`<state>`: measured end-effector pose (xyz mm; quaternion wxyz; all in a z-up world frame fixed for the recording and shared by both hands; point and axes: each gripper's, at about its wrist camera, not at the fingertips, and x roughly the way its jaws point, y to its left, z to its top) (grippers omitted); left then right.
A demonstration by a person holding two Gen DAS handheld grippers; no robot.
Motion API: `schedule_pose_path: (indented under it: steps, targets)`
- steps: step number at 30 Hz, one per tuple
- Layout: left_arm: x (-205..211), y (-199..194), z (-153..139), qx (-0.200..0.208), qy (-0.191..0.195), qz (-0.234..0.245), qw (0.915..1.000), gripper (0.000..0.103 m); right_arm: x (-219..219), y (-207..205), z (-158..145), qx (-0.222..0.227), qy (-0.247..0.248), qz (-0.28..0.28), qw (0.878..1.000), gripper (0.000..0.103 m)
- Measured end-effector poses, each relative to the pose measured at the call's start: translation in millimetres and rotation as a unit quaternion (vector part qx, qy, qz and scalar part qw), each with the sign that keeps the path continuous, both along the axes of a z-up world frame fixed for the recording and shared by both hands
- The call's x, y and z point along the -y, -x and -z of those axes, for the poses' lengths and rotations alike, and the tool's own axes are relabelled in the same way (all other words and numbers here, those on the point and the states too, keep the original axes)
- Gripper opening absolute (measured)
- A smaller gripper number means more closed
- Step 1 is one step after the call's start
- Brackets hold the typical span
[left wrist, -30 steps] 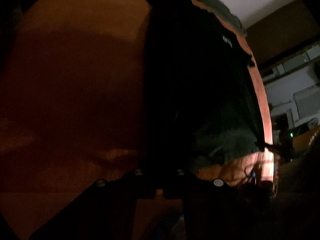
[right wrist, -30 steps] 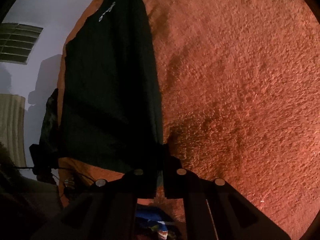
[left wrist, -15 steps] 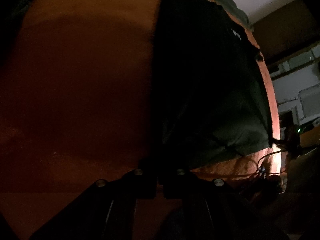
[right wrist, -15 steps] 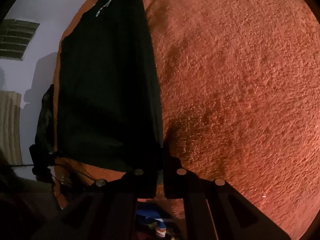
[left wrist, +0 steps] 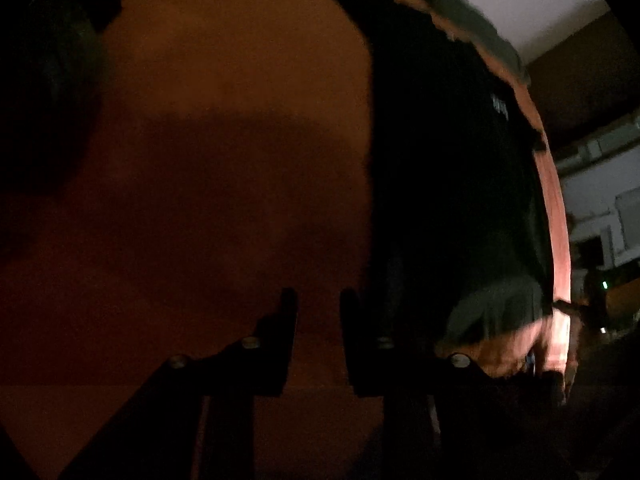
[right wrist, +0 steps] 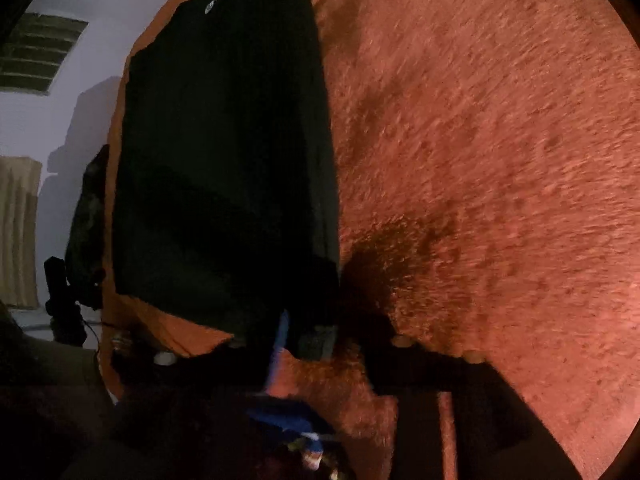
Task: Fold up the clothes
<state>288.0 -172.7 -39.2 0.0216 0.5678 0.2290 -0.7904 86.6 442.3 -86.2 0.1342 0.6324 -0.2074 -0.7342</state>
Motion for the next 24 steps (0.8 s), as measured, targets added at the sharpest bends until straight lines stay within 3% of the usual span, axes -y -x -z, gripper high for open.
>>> schedule_pose_path:
  steps: [1,9,12,14,16,19,24]
  targets:
    - [4.9,9.0,-9.6,-0.012,0.009,0.002,0.9999,0.029,-0.9,6.8,-6.9,-0.005,-0.006,-0.002,1.0,0.055]
    - [-11.9,119.5,-79.5,-0.121,0.031,0.06,0.9903,0.055,-7.9,61.5,-62.0,-0.042,-0.051,-0.02,0.998,0.056]
    - [-11.2,169.5,-86.9,-0.137,0.055,0.079,0.9859,0.062,14.6,109.4,-82.2,-0.076,-0.096,-0.057,0.991,0.058]
    - [-20.7,198.9,-78.7,-0.137,0.06,0.065,0.9866,0.062,29.1,150.0,-87.9,-0.102,-0.103,-0.076,0.987,0.062]
    - [-32.0,218.4,-67.6,-0.139,0.045,0.032,0.9888,0.062,31.2,195.5,-85.4,-0.14,-0.123,-0.093,0.978,0.063]
    - [-50.6,222.9,-48.9,-0.141,-0.015,-0.007,0.9899,0.062,30.3,265.7,-78.3,-0.196,-0.161,-0.099,0.962,0.063]
    - [-63.4,217.0,-25.9,-0.143,-0.072,-0.049,0.9859,0.062,13.6,336.7,-65.0,-0.19,-0.207,-0.063,0.958,0.062]
